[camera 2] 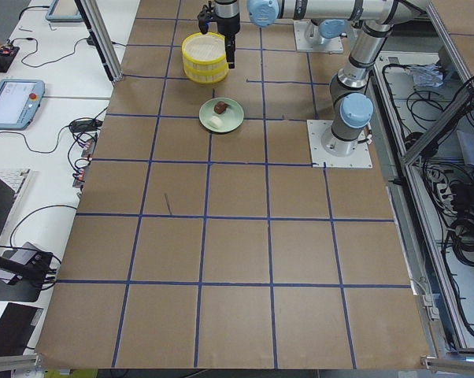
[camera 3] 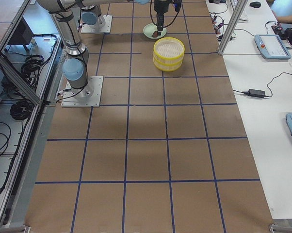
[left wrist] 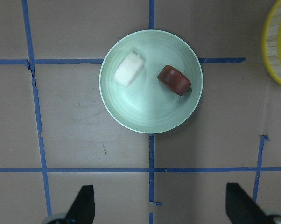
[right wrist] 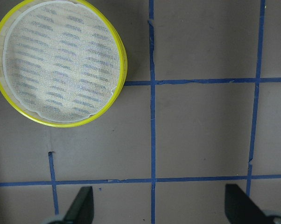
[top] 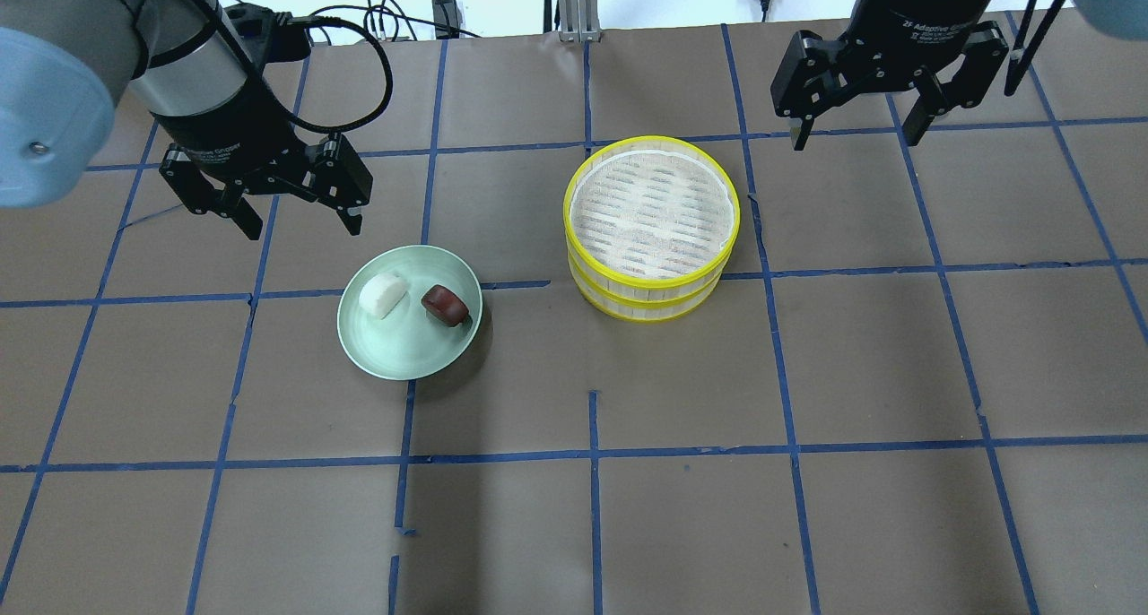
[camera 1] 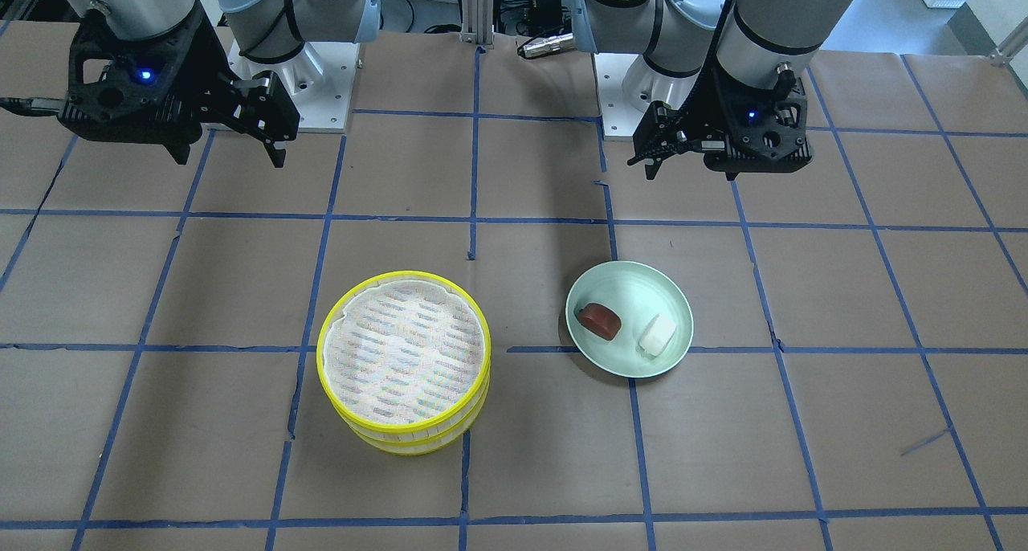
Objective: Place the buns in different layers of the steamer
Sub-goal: 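Move the left gripper toward the green bowl while the right approaches the steamer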
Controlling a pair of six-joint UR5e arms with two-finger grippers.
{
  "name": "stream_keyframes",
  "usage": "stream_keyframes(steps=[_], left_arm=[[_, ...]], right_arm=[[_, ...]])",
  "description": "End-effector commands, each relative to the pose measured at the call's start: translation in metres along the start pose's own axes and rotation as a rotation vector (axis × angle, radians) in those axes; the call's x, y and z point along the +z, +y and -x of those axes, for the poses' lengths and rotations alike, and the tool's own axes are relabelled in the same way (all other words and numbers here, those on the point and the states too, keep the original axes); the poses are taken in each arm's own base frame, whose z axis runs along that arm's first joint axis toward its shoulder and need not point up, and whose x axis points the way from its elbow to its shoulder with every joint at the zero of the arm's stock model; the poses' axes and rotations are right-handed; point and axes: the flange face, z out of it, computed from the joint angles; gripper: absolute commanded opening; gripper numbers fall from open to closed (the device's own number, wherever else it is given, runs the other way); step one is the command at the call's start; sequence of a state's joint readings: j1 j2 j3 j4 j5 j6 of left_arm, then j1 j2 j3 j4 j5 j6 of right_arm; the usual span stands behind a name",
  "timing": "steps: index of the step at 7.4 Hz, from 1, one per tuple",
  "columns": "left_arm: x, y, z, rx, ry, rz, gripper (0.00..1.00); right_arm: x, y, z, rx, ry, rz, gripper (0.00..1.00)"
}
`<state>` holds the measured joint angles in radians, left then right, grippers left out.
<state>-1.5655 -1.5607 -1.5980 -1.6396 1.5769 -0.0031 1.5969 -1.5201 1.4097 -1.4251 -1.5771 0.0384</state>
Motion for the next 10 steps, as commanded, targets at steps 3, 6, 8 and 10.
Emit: stream_keyframes(steps=[3,6,8,10], left_arm=[[-0.001,0.0,0.0,0.001,-0.003,-0.003,1.0],[-0.001,0.001,0.001,-0.001,-0.001,-0.003,1.0],[0.024,-0.015,-0.003,-0.018,0.016,0.031,1.0],[0.067,-0.049,-0.002,-0.021,0.015,-0.007,1.0]], right_arm=[[0.001,-0.001,0.0,0.0,0.0,0.001,1.0],[0.017,-0.016,0.001,-0.011,0.003,0.013,1.0],[0.086,-0.087,0.008,0.015,0.0,-0.009,1.0],[0.137,-0.123,0.02,0.012,-0.022,-0.037,1.0]])
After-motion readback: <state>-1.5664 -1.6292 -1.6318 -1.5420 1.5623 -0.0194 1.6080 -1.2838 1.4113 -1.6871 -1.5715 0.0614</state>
